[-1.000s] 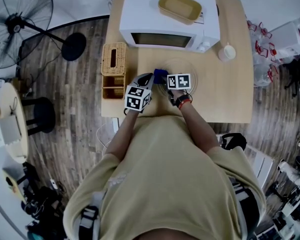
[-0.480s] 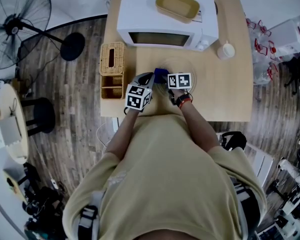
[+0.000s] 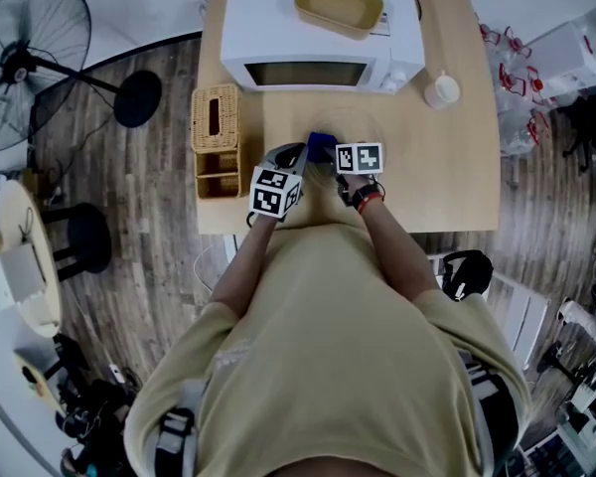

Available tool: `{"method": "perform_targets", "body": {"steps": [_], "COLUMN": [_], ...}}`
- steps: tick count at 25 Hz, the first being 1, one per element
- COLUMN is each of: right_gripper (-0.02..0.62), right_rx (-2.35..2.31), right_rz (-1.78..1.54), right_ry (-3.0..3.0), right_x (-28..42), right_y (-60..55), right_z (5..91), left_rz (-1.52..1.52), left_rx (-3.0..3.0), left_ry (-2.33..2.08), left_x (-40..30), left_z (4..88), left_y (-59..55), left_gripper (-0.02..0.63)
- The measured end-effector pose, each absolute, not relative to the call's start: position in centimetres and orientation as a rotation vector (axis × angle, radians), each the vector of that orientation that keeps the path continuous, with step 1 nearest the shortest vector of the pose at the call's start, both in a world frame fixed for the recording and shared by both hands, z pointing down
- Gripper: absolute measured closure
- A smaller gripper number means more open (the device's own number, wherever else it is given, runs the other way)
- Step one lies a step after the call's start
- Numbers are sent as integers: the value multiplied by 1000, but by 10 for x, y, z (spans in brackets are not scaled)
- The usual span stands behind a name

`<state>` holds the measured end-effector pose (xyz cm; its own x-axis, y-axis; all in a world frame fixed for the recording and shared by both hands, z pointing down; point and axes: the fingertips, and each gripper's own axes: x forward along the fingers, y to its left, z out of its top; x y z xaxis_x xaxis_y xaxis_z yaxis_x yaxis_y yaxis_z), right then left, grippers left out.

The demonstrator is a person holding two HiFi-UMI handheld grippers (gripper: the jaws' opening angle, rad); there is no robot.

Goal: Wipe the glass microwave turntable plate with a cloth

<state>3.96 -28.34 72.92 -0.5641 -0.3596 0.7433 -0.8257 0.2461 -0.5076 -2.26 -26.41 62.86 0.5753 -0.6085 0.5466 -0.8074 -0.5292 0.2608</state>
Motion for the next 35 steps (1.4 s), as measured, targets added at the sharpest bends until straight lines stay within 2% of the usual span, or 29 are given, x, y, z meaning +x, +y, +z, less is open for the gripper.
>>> {"method": "perform_targets", "body": {"steps": [35], "right_gripper": [454], "right_rx": [1353], "right_rz": [1387], "right_ry": [-1939], "right_x": [124], "right_y": [-275], "right_z": [731], "left_rz": [560], "left_rx": [2380], "left_ry": [-976], "left_x": [14], "left_z": [635], "left_y": [-252], "left_gripper": [588]}}
